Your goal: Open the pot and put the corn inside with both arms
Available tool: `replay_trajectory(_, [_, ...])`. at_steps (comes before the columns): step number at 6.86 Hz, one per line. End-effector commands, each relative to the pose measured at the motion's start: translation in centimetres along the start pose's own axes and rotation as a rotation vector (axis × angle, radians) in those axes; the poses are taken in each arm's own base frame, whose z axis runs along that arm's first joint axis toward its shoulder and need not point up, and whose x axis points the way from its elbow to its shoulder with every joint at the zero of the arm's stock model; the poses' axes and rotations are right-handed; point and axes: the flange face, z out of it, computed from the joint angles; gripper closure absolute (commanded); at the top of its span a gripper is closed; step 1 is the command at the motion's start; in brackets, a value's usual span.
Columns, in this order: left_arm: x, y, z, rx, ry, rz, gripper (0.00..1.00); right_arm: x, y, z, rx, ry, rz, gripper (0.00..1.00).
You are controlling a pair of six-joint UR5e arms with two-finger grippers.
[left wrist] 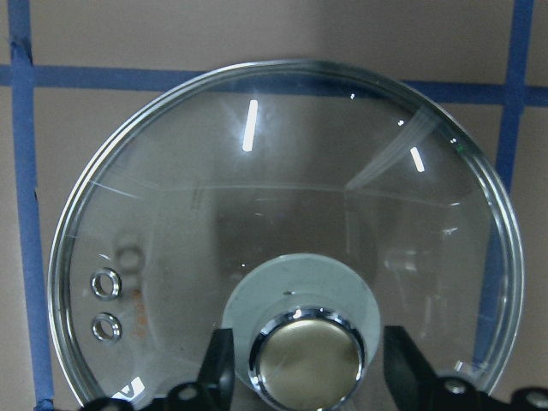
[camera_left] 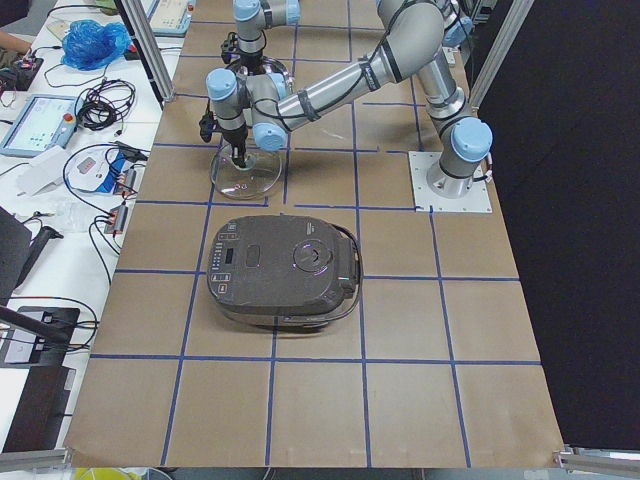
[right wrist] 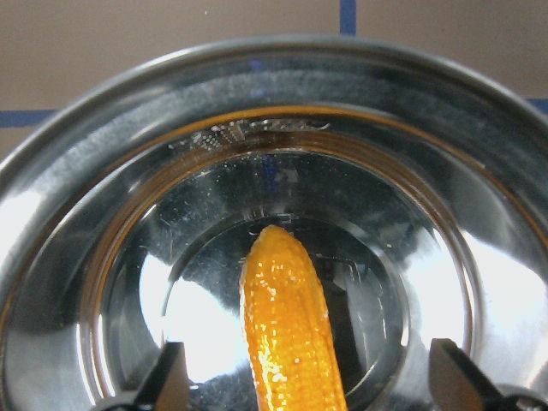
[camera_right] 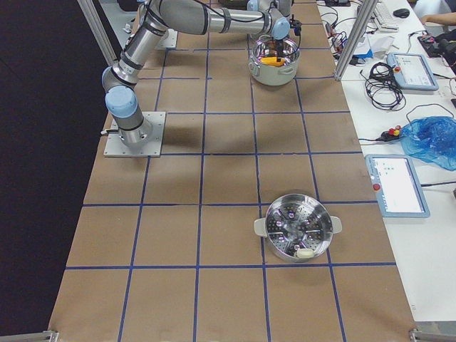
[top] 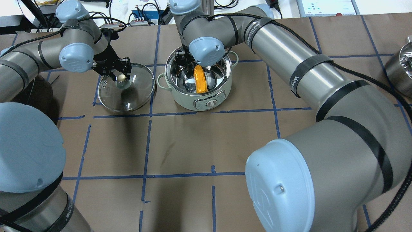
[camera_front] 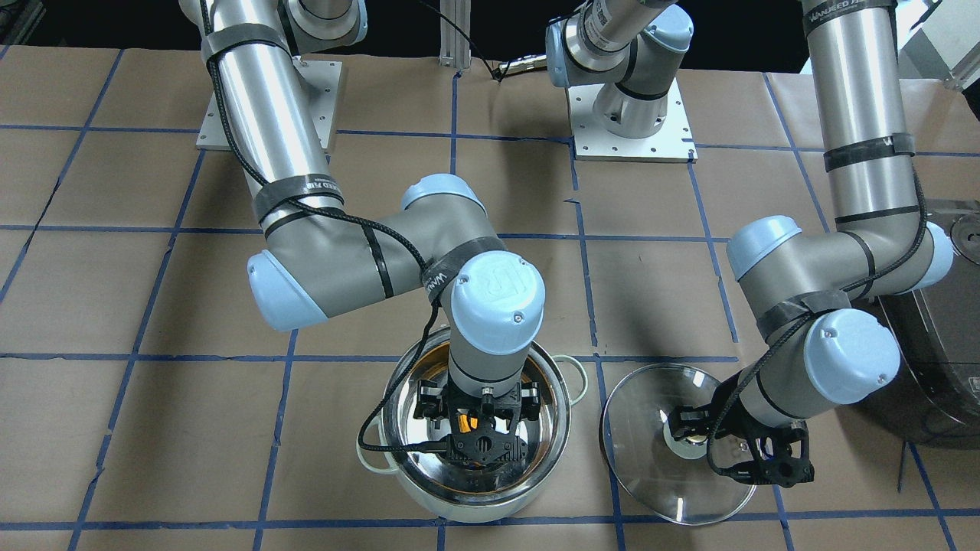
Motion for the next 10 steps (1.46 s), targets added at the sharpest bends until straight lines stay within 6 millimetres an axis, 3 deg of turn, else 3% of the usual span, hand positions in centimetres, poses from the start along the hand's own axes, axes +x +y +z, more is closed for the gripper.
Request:
replay_trajectory(1, [0.0, -0.1, -2.3, 0.023, -0.017, 0.004, 0.0, 10.2, 1.0, -13.0, 0.002, 0.002, 0.105, 0.0])
replay_trajectory(2, [1.0, 1.4, -6.3, 0.024, -0.057, 0.013, 0.0, 16.1, 3.3, -17.8, -0.033, 0.022, 0.134, 0.0])
replay_trajectory(3, [1.8, 4.1, -11.9, 0.001, -0.073, 0.003, 0.0, 21.3, 6.6, -20.8, -0.099, 0.039, 0.138, 0.03])
replay_trajectory(4, [3.9, 7.7, -17.8, -0.024, -0.072, 0.026, 0.0, 23.6, 9.4, -22.1, -0.107, 0.002, 0.084, 0.08])
replay_trajectory(5, [5.8, 11.3, -22.6, -0.036, -0.07, 0.048, 0.0, 24.5, 12.1, -21.6, -0.136, -0.058, 0.1, 0.1])
replay_trajectory(6, [8.2, 13.4, -24.6, -0.019, -0.071, 0.09, 0.0, 25.5, 12.9, -21.3, -0.147, -0.047, 0.115, 0.03])
replay_trajectory(8, [11.7, 14.6, -24.2, -0.02, -0.074, 0.151, 0.0, 25.3, 13.6, -22.0, -0.139, -0.047, 0.11, 0.0])
replay_trajectory(10, [12.1, 14.8, -24.4, -0.014, -0.073, 0.158, 0.0, 25.5, 13.6, -22.2, -0.134, -0.043, 0.112, 0.0])
